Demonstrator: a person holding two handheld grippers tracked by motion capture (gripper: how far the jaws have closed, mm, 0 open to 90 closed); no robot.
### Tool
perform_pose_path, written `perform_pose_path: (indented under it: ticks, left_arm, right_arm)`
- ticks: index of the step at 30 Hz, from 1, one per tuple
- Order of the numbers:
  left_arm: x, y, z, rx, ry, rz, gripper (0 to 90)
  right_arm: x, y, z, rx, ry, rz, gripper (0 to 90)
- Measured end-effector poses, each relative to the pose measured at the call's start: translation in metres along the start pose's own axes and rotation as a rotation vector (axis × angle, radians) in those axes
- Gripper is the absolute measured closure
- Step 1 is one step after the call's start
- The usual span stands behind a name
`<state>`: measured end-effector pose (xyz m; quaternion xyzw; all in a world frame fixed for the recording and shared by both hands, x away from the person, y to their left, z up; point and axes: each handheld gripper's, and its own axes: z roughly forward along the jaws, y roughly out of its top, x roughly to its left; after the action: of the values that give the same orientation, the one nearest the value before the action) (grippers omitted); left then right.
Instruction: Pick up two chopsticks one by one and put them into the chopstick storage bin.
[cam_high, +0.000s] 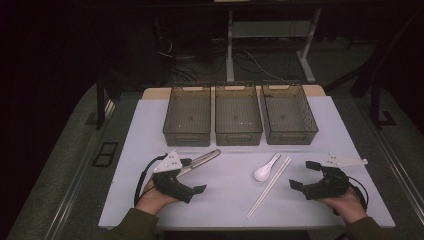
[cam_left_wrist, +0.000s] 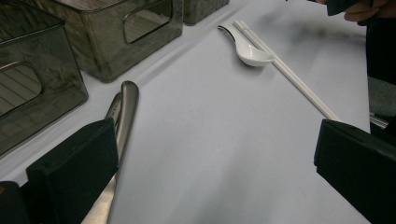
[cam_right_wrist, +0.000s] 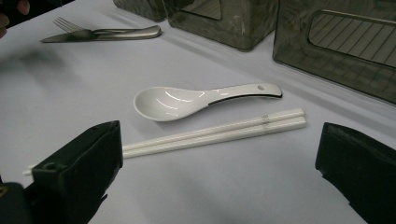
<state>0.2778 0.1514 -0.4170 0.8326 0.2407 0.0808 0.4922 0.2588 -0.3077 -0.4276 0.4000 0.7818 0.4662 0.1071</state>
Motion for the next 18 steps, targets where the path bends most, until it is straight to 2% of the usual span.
perform_pose_path:
  ticks: [8, 14, 18]
  left_arm:
    - [0.0, 0.0, 0.0, 0.004, 0.0, -0.003, 0.0]
    - [-0.001, 0.001, 0.0, 0.004, 0.004, 0.002, 0.0]
    - [-0.003, 0.001, 0.0, 0.005, 0.0, 0.006, 0.0]
  right_arm:
    - [0.0, 0.001, 0.0, 0.018, 0.021, -0.002, 1.8]
    - [0.004, 0.002, -0.002, 0.056, 0.071, -0.01, 15.5]
    - [0.011, 0.002, -0.001, 0.073, 0.101, -0.035, 26.4]
